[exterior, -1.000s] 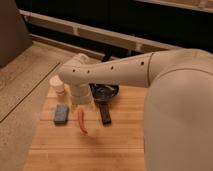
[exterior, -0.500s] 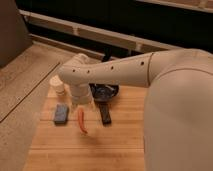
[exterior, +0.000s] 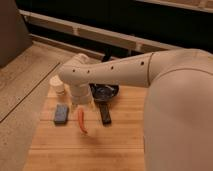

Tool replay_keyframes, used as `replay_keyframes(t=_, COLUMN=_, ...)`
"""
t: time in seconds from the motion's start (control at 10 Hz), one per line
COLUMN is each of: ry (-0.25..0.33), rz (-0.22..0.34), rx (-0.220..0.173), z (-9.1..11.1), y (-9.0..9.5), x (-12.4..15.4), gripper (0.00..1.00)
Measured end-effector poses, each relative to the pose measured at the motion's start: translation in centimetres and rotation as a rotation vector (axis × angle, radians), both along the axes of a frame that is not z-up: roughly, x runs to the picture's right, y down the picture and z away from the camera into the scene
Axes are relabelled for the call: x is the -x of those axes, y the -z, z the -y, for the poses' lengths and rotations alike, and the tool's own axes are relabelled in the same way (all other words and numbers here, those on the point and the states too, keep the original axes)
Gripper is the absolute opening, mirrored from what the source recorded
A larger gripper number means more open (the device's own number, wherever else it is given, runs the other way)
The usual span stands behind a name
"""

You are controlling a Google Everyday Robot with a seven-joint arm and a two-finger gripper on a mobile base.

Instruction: Drag the pepper across the table

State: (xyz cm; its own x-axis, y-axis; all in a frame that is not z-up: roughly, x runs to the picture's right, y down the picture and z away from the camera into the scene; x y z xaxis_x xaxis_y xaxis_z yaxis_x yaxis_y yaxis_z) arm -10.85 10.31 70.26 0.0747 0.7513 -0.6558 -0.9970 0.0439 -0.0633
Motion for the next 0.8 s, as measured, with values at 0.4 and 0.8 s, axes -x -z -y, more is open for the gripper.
replay_keyframes(t=0.4, ry=0.000, rz=0.000, rx=0.000, z=0.00, y=0.00, x=0.00, gripper=0.65)
replay_keyframes(t=0.8, ry=-0.020, rz=-0.015, rx=-0.002, z=0.25, y=-0.43, x=0.22, gripper=0.65)
